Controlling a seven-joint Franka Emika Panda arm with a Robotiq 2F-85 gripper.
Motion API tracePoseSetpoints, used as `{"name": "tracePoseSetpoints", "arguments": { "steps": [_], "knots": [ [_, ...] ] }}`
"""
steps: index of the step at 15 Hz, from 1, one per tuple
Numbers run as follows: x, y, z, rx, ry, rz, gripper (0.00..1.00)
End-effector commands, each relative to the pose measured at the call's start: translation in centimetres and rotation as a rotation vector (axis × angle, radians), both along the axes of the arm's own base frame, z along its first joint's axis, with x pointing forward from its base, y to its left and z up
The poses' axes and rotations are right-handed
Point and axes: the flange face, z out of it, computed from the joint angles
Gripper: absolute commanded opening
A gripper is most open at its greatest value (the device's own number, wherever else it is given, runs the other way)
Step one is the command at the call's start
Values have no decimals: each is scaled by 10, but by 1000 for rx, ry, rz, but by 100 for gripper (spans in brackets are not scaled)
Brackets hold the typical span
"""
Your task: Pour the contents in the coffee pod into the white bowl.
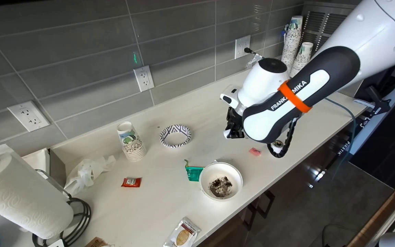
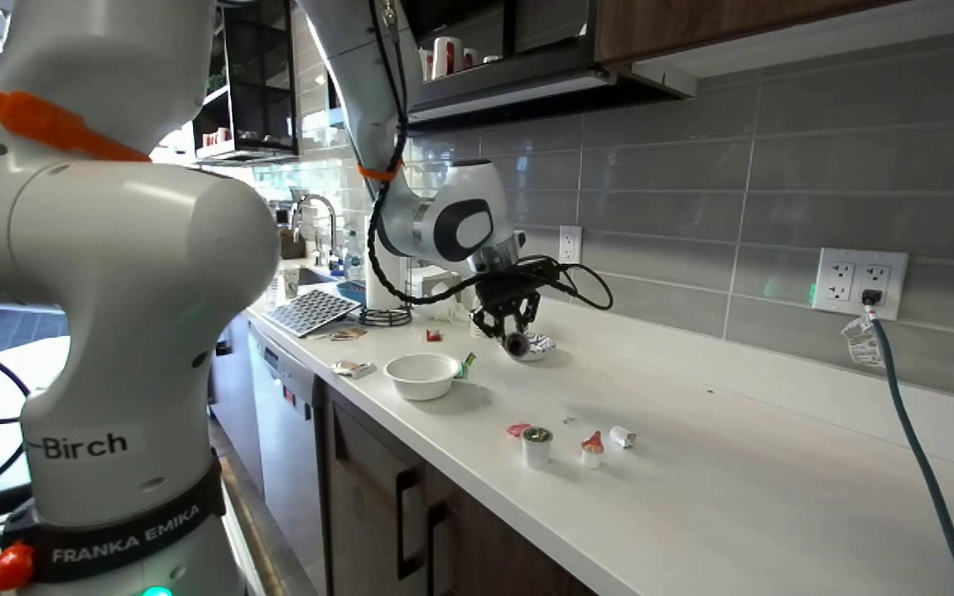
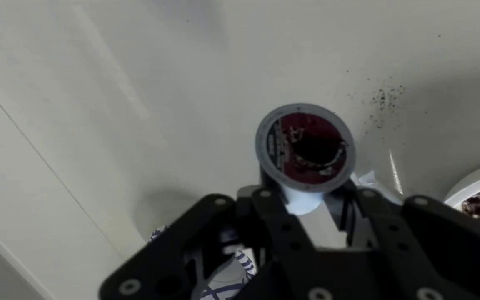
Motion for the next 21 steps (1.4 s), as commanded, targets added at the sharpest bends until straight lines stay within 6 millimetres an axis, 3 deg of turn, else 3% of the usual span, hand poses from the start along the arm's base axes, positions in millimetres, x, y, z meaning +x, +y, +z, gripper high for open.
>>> {"name": "tracePoseSetpoints", "arguments": {
  "steps": [1, 7, 10, 21],
  "knots": [
    [12, 12, 10, -76, 13, -27, 8],
    [18, 26, 16, -258, 62, -51, 8],
    [16, 31, 10, -347, 92, -88, 8],
    [16, 19, -24, -567, 173, -308, 8]
  ]
}}
